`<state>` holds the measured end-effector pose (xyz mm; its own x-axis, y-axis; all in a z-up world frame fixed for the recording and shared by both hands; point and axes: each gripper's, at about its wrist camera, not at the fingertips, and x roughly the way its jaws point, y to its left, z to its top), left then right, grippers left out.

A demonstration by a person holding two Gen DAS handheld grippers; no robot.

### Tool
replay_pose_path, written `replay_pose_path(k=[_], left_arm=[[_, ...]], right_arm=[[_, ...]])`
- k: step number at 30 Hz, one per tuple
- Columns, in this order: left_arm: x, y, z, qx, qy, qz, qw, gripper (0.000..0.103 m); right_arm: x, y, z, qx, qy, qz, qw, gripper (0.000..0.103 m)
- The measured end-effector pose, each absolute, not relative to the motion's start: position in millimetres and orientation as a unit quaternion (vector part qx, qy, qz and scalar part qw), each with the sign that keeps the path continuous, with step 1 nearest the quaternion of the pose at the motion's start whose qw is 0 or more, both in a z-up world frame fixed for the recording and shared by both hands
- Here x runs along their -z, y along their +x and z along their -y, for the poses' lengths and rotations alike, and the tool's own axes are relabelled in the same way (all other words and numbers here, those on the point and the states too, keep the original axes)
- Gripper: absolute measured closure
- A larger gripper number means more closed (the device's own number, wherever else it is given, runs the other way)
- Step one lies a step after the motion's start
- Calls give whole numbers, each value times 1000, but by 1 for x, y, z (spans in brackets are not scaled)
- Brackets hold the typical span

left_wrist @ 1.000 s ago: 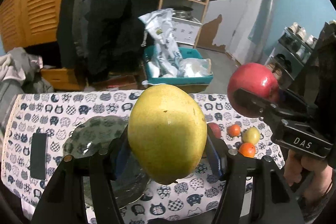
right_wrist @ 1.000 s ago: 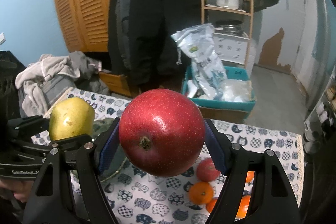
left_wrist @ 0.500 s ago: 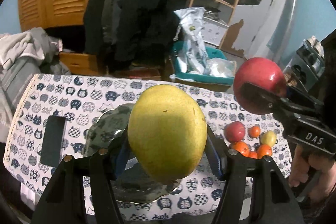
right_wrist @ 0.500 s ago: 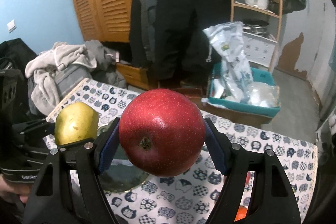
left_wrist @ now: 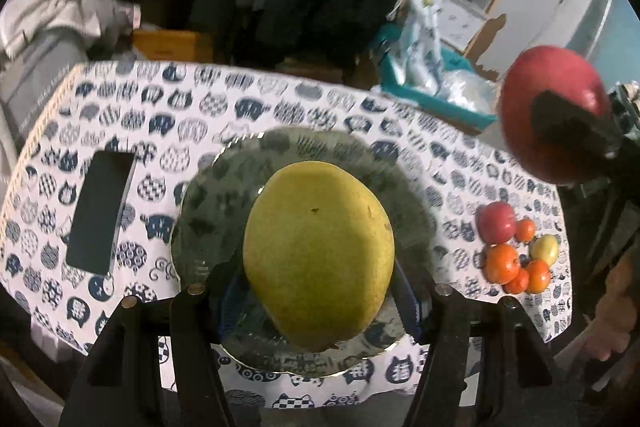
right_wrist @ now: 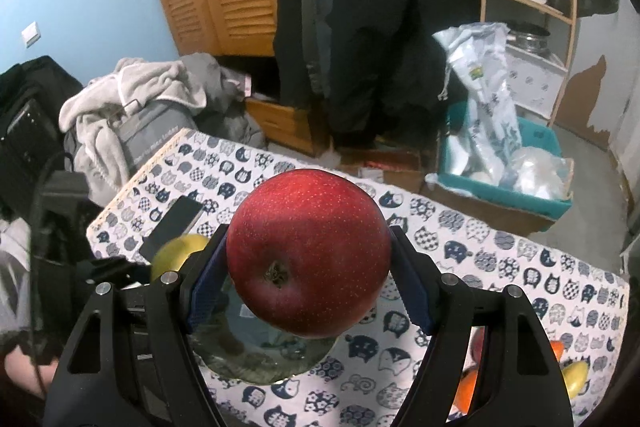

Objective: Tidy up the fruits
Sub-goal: 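Carry the pear and apple in both tools over the glass bowl, then lower the pear and apple into the bowl and open both tools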

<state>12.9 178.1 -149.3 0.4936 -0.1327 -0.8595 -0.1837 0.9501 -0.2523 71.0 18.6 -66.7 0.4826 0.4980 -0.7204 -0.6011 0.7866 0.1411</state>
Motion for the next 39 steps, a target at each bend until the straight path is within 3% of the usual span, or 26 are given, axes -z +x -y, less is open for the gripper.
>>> replay_pose_path(k=[27,39], left_arm=[[250,22,-199,-52,-211,-604,767,38],[243,20,-198,-66,-195,-603,771,36]], right_arm=[[190,89,-73,-337,-115,-513,781,27],[223,91,-75,-328,-116,-555,756,27]])
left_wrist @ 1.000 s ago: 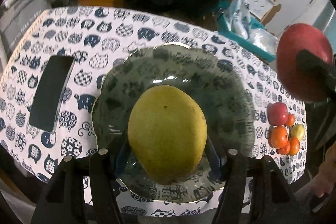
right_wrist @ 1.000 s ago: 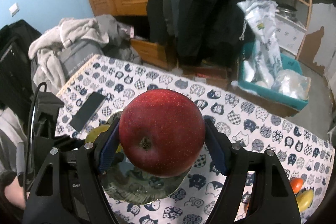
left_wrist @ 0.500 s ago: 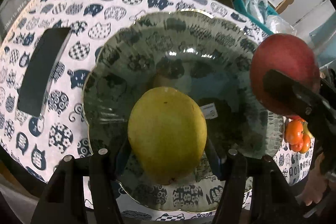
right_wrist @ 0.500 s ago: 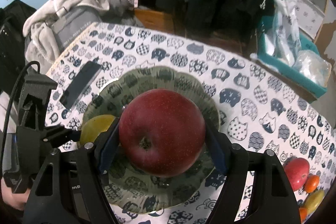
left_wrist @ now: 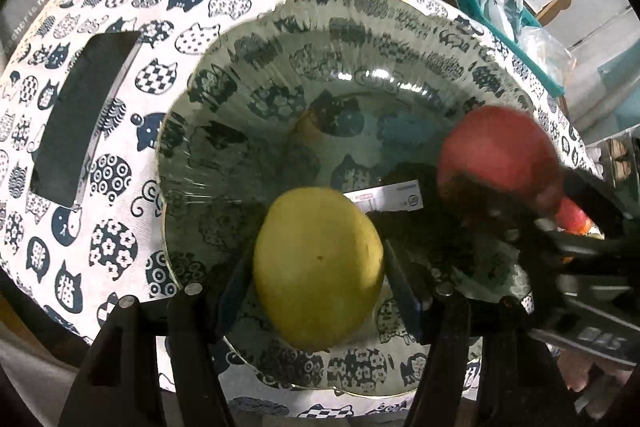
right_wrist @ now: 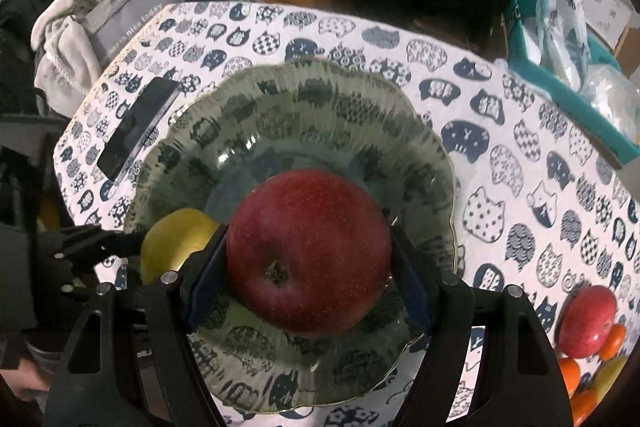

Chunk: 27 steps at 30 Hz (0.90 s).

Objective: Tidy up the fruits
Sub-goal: 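Lower the pear and apple into the bowl and open both tools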

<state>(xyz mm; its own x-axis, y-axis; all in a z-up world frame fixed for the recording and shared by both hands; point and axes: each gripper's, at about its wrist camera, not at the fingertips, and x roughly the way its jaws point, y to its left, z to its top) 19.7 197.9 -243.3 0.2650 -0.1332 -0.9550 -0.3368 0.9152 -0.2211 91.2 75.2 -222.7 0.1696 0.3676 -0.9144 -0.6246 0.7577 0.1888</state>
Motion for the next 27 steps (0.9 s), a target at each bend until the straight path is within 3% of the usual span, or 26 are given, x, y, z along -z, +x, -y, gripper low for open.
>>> replay_pose_path(k=[10,27], left_arm=[[236,18,-190,-75,-161,-606,776,31],[170,14,-169,-67,-112,-533,836,31]], right_arm=[[227,87,-80,-337,-122,-558,748,25],[160,89,-63,-317,-89,-483,811,25]])
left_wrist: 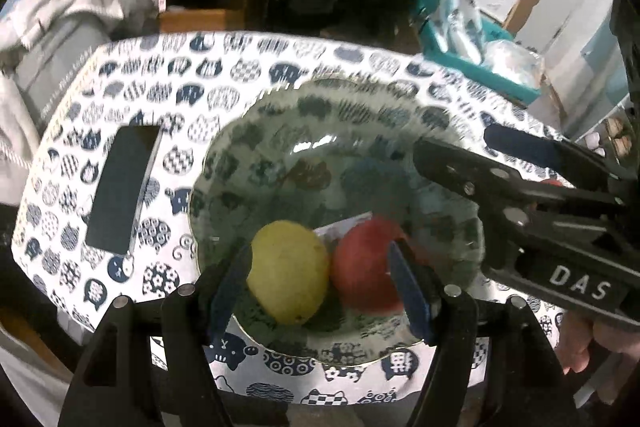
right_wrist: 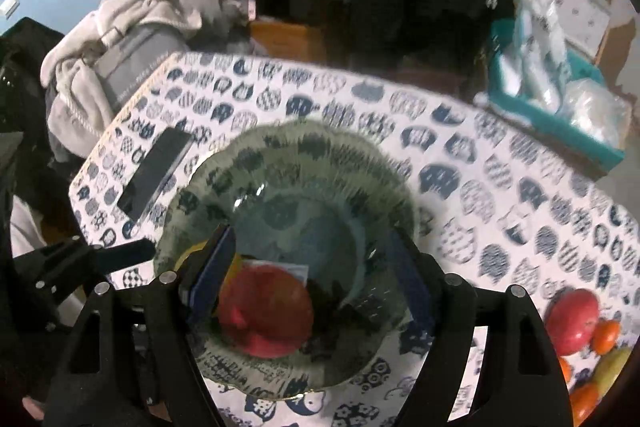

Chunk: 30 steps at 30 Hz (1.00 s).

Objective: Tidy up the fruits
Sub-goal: 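Lower the pear and apple into the bowl and open both tools, then move both tools back over the remaining fruit cluster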

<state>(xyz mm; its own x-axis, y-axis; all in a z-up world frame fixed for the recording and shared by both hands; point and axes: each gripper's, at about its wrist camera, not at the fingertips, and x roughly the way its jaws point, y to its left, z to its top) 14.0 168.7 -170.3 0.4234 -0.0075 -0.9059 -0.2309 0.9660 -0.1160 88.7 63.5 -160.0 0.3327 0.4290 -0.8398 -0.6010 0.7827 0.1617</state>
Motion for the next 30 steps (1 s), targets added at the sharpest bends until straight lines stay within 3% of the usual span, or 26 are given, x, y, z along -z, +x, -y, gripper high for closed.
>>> replay_pose_path(k=[16,30], left_arm=[[77,-4,-151,-51,-95,-419,901,31],[19,-19,-128,-17,-80,-355,931,26]], right_arm=[[52,67,-20,-281,-66,-364,885,25],[1,37,18,-277,-68,-302,910,25]])
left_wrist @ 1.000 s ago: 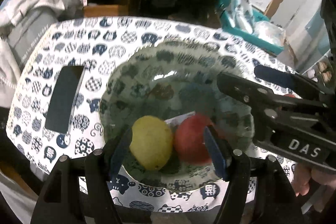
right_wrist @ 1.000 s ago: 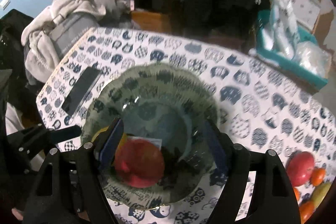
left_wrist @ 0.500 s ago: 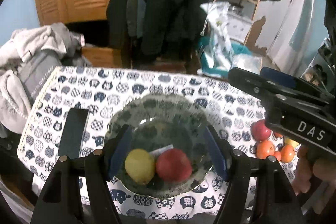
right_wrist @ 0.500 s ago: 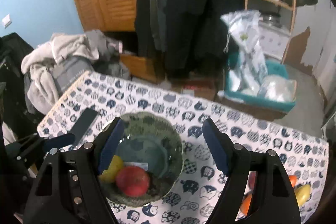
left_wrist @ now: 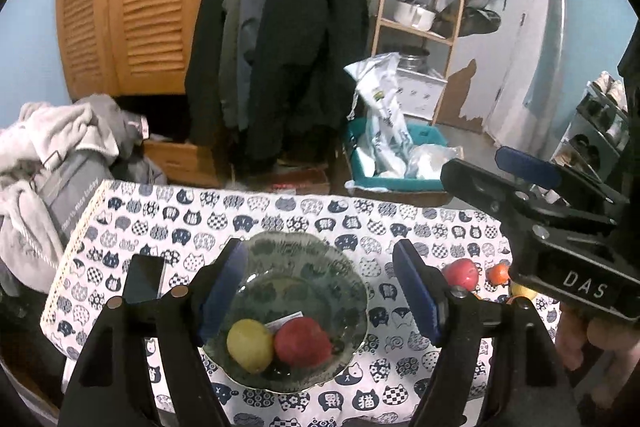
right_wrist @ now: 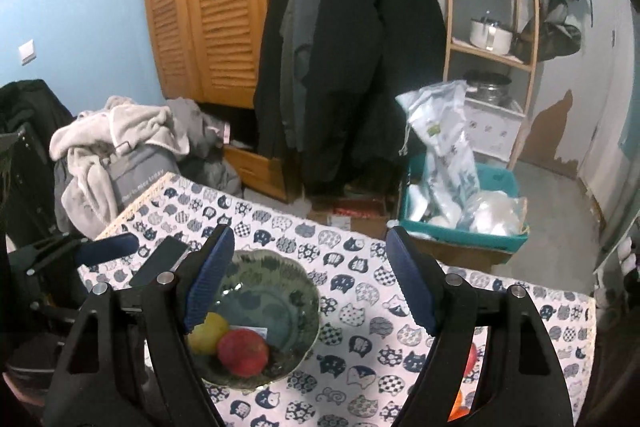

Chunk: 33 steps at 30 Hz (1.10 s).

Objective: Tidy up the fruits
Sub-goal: 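Move both tools back over the remaining fruit cluster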

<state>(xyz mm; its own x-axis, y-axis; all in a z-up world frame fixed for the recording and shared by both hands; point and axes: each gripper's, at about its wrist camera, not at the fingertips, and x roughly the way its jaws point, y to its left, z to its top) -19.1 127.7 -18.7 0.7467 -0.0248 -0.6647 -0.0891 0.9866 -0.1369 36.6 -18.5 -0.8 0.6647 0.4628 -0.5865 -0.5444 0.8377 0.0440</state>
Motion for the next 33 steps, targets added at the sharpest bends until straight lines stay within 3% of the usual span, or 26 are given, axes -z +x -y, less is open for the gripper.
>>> replay_pose_path(k=[13,33], left_arm=[[5,-13,-88,27,-66,-350,934,22],[52,27,5,98,-43,-444,890,20]], right_arm=[[-14,26,87,-249,-46,-295,921,21],[15,35,207,-134,-25,-332,933,21]])
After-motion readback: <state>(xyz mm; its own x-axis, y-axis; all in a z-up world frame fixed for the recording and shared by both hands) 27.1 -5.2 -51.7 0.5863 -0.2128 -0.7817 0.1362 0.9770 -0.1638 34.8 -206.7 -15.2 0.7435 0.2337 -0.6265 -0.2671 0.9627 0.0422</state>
